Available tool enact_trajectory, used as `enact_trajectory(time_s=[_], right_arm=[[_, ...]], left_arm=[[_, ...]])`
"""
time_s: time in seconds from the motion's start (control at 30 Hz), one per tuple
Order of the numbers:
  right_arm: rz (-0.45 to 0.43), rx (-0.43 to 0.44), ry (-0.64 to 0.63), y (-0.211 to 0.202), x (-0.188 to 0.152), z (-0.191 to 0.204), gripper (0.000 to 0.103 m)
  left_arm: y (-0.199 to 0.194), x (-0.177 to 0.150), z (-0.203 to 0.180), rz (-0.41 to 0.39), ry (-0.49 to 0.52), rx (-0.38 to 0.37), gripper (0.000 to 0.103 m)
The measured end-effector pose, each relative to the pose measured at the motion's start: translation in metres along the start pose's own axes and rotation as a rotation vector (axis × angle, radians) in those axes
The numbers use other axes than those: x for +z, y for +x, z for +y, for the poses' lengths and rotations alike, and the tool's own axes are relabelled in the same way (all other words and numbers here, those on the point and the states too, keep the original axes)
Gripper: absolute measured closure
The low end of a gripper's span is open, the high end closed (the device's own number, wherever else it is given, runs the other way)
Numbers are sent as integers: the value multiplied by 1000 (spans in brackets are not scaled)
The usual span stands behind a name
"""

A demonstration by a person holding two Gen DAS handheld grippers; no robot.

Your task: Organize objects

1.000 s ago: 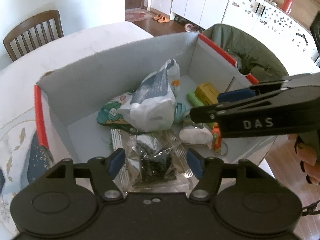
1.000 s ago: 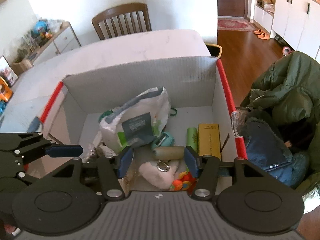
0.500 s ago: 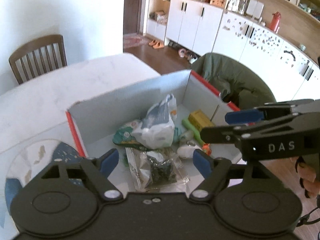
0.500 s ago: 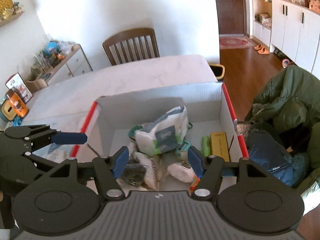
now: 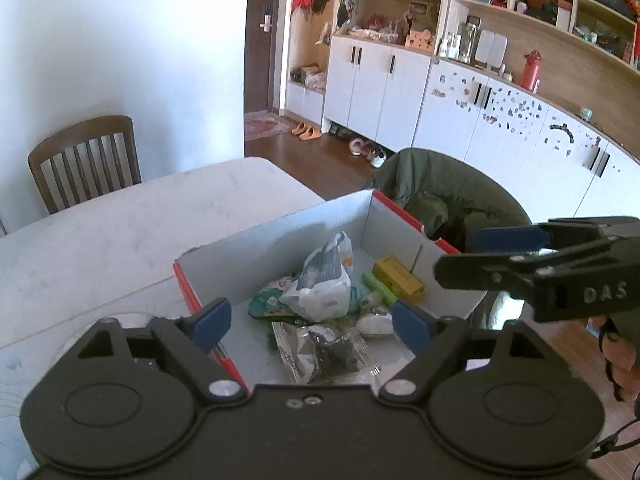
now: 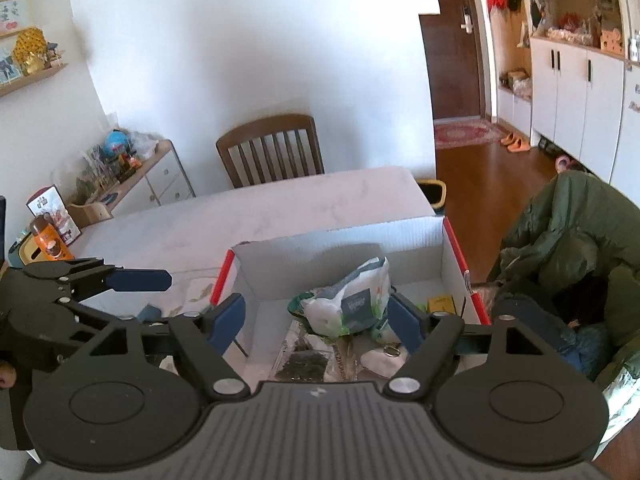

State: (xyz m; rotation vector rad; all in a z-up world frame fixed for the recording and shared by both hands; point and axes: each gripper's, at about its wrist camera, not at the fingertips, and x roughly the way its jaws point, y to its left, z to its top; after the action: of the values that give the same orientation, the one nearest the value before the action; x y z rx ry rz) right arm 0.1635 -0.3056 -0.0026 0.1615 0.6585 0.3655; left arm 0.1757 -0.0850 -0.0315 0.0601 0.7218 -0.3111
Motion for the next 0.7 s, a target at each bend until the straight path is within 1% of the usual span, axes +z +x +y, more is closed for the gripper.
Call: enact_trajectory(time_s=[0.03,0.1,0.27,0.43,0.6,0.7], right_arm=[[-9,-1,-2,-4,-2,2,21],[-28,-2,-10,-10,-4,7,19],[-58,-8,-20,-22,-10,19,13],[-68,-12,2,-27,-16,27,10],[-84,-39,20,-31,-21,32,8],[-91,-59,24,-32,-25,34,8]], left_arm=[[-2,0,2,-7,-3,-3,13],[-8,-1,5,-24,-15,-9,7],[-22,-4,13,-62,-32,-27,1],[-33,-8,17,-85,-35,-41,1],[-39,-13,21,-91,-44,-55,0],[-43,-15,24,-100,-37,-44,0]])
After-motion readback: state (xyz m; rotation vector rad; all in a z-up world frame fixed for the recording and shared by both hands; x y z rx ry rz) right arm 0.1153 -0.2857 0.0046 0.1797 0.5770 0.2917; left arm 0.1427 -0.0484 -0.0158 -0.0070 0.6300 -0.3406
